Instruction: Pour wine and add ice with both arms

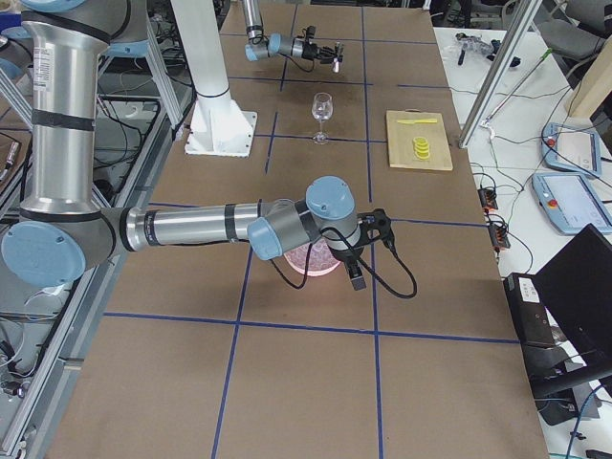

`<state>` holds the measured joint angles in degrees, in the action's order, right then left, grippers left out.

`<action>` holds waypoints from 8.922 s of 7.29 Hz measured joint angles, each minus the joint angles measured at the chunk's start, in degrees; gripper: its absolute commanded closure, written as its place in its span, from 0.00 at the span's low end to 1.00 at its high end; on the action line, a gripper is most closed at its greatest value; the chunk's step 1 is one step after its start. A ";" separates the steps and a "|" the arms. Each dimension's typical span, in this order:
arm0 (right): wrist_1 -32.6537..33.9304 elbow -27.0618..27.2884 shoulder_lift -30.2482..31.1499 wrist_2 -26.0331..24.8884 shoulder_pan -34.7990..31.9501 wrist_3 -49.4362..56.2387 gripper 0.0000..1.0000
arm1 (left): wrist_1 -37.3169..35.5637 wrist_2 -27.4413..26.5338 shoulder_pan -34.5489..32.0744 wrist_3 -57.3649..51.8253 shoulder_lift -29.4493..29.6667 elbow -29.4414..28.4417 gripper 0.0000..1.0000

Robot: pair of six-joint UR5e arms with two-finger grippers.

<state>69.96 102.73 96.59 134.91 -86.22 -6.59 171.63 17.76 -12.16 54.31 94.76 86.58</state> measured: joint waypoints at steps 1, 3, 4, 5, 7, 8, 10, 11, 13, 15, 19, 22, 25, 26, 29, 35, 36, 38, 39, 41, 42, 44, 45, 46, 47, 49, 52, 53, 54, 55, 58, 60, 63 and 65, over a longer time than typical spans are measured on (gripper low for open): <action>0.00 -0.07 0.00 0.00 0.00 0.00 0.00 | 0.38 -1.39 -0.01 -2.56 2.35 0.04 1.00; 0.00 -0.14 0.03 0.00 0.00 -0.06 0.00 | 0.78 -2.27 0.13 -4.15 4.68 -0.07 1.00; 0.00 -0.16 0.06 0.00 0.00 -0.08 0.00 | 0.87 -2.27 0.19 -4.43 5.38 -0.02 1.00; 0.00 -0.19 0.06 0.00 0.00 -0.08 0.00 | 1.16 -1.80 0.20 -4.57 6.30 0.09 1.00; 0.00 -0.22 0.01 0.00 0.00 -0.09 0.00 | 1.80 -0.68 0.20 -5.92 7.51 0.48 0.99; 0.00 -0.17 0.01 0.00 0.00 -0.09 0.00 | 2.36 -0.19 0.16 -7.16 7.91 1.04 1.00; 0.00 -0.09 0.00 0.00 0.00 -0.09 0.00 | 7.11 2.32 0.22 -8.09 8.01 1.38 1.00; 0.00 -0.06 0.00 0.00 0.00 -0.09 0.00 | 8.85 3.11 0.35 -8.74 8.04 1.30 1.00; 0.00 -0.01 0.00 0.00 0.00 -0.09 0.00 | 10.02 2.74 0.55 -14.25 8.63 1.44 1.00; 0.00 -0.10 0.00 0.00 0.00 -0.09 0.00 | 9.95 -1.42 1.21 -21.86 11.48 1.74 1.00; 0.00 -0.49 0.13 0.00 0.00 -0.09 0.00 | 9.12 -8.88 6.07 -42.17 17.35 1.45 1.00; 0.05 -0.69 0.26 -0.06 0.00 -0.27 0.00 | 2.50 -10.56 9.64 -48.21 23.68 1.30 1.00; 0.05 -0.75 0.26 -0.09 0.00 -1.78 0.00 | -7.21 -10.54 9.97 -48.48 27.18 1.39 1.00; 0.04 -0.77 0.26 -0.14 0.00 -1.94 0.00 | -9.43 -10.40 9.92 -48.45 27.87 1.40 1.00; 0.05 -0.85 0.32 -0.18 0.00 -2.02 0.00 | -15.19 -9.98 9.68 -48.42 28.22 1.33 1.00; 0.08 -0.81 0.30 -0.17 0.00 -2.47 0.00 | -30.78 -9.96 8.73 -51.77 29.10 1.58 1.00; 0.08 -0.82 0.31 -0.18 0.00 -2.51 0.00 | -31.36 -10.00 8.49 -55.10 29.14 1.78 1.00; 0.09 -1.14 0.27 -0.18 0.00 -2.54 0.00 | -31.60 -10.22 8.05 -62.45 29.16 2.54 1.00; 0.09 -1.35 0.27 -0.18 0.00 -2.53 0.00 | -31.60 -10.44 7.96 -65.57 29.16 2.78 1.00; 0.09 -1.71 0.21 -0.17 0.00 -2.55 0.00 | -31.55 -11.04 7.82 -71.19 29.14 2.97 1.00; 0.09 -1.84 0.19 -0.17 0.00 -2.72 0.00 | -31.54 -11.90 7.79 -73.79 29.17 3.02 1.00; 0.09 -1.93 0.18 -0.10 0.00 -3.50 0.00 | -31.54 -12.76 7.88 -77.58 29.23 3.07 1.00; 0.09 -1.95 0.18 -0.04 0.00 -3.99 0.00 | -31.52 -12.87 7.91 -79.13 29.25 3.06 1.00; 0.09 -1.95 0.18 -0.01 0.00 -4.42 0.00 | -31.48 -12.91 7.99 -80.49 29.24 3.07 1.00; 0.11 -1.95 0.18 -0.01 0.00 -4.73 0.00 | -31.46 -12.94 8.12 -82.05 29.20 3.07 1.00; 0.16 -2.32 0.19 0.06 0.00 -5.11 0.00 | -31.31 -13.00 8.38 -88.20 29.18 3.52 1.00; 0.17 -2.84 0.21 0.09 0.00 -6.46 0.00 | -31.17 -13.02 8.68 -97.74 29.32 6.17 1.00; 0.18 -2.87 0.21 0.09 0.00 -6.85 0.00 | -31.13 -13.02 8.74 -100.16 29.34 6.71 1.00; 0.18 -2.88 0.23 0.09 0.00 -7.02 0.00 | -31.07 -13.02 8.81 -101.24 29.34 6.90 1.00; 0.18 -2.88 0.25 0.07 0.00 -7.08 0.00 | -30.79 -13.00 8.89 -101.46 29.34 6.92 1.00; 0.16 -2.92 0.26 0.06 0.00 -7.10 0.00 | -18.35 -12.66 9.12 -101.21 28.55 6.24 1.00; 0.10 -2.95 0.26 0.08 0.00 -7.02 0.00 | -9.78 -11.12 8.76 -101.15 27.87 6.02 1.00; 0.03 -2.78 0.17 0.05 0.00 -6.85 0.00 | 1.31 -7.61 7.86 -100.89 26.78 6.11 1.00; -0.29 -2.67 -0.07 0.05 0.00 -6.78 0.00 | 7.97 -4.37 7.85 -95.82 24.19 6.07 1.00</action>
<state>69.67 100.06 96.53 134.96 -86.22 -13.37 179.60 13.39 -4.31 -41.51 118.95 92.65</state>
